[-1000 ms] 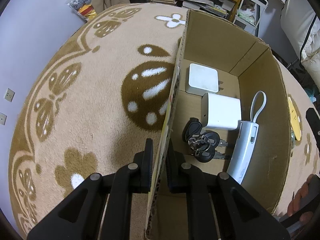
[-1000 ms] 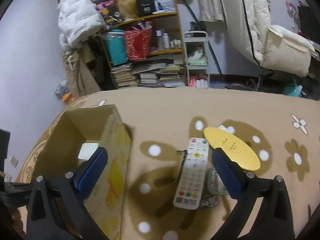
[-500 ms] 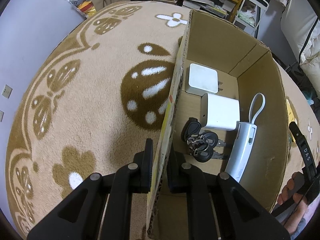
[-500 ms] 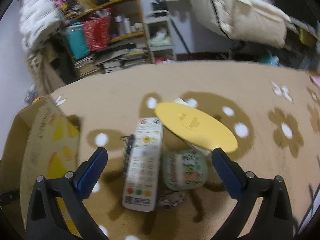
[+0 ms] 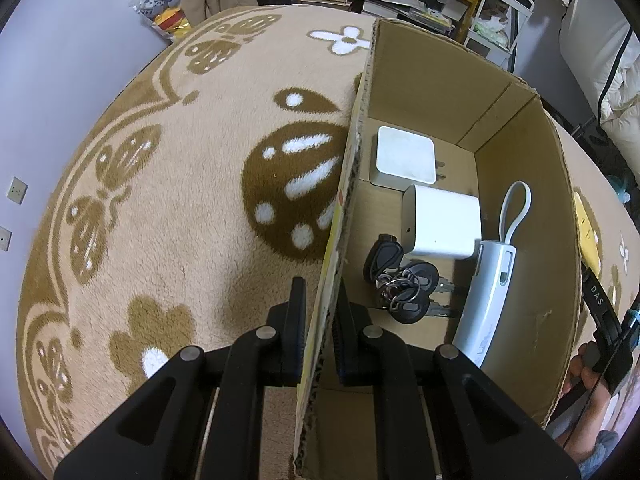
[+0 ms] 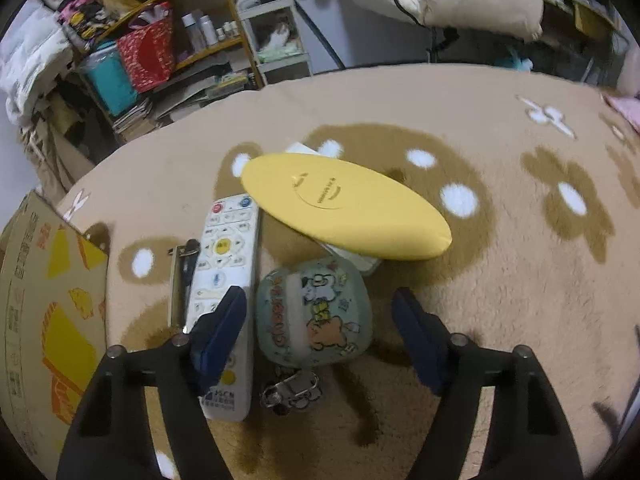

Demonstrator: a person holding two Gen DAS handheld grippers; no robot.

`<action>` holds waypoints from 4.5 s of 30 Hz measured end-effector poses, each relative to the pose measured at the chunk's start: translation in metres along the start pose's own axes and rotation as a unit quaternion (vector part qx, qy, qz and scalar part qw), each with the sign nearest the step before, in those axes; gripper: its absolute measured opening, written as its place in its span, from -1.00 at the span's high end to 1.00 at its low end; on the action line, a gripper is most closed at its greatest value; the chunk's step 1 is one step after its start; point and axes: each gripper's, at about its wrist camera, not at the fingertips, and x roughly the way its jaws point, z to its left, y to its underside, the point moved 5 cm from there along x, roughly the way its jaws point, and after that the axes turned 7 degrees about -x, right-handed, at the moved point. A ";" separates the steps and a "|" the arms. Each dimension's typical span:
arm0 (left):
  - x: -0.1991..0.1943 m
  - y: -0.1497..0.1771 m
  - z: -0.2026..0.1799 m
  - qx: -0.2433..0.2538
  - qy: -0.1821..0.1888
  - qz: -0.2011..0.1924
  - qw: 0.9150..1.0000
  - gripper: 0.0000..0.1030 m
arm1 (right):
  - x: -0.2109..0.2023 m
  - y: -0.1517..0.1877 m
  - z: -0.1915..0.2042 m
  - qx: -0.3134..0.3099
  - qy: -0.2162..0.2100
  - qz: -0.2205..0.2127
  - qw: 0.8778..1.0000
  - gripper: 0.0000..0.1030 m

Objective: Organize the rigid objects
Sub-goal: 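Move the right gripper to the pile and grasp the green 'Cheers' case, then carry the green case into the box with the right gripper and release, then move the right gripper to the key fob beside the remote and grasp it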

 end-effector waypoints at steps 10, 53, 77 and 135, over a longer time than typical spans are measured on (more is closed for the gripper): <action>0.000 0.000 0.000 -0.001 0.003 0.001 1.000 0.76 | 0.009 -0.007 0.000 -0.021 -0.019 0.003 1.000 -0.33; -0.003 0.002 -0.002 0.002 -0.002 -0.002 1.000 0.76 | -0.091 -0.025 0.069 -0.099 -0.095 -0.087 0.987 -0.20; -0.002 0.000 0.001 -0.004 0.005 0.000 1.000 0.76 | -0.177 0.005 0.195 -0.233 -0.212 -0.150 0.937 -0.20; -0.003 0.004 0.003 -0.009 0.017 0.000 1.000 0.82 | -0.041 -0.022 0.095 -0.075 -0.157 -0.004 0.985 -0.66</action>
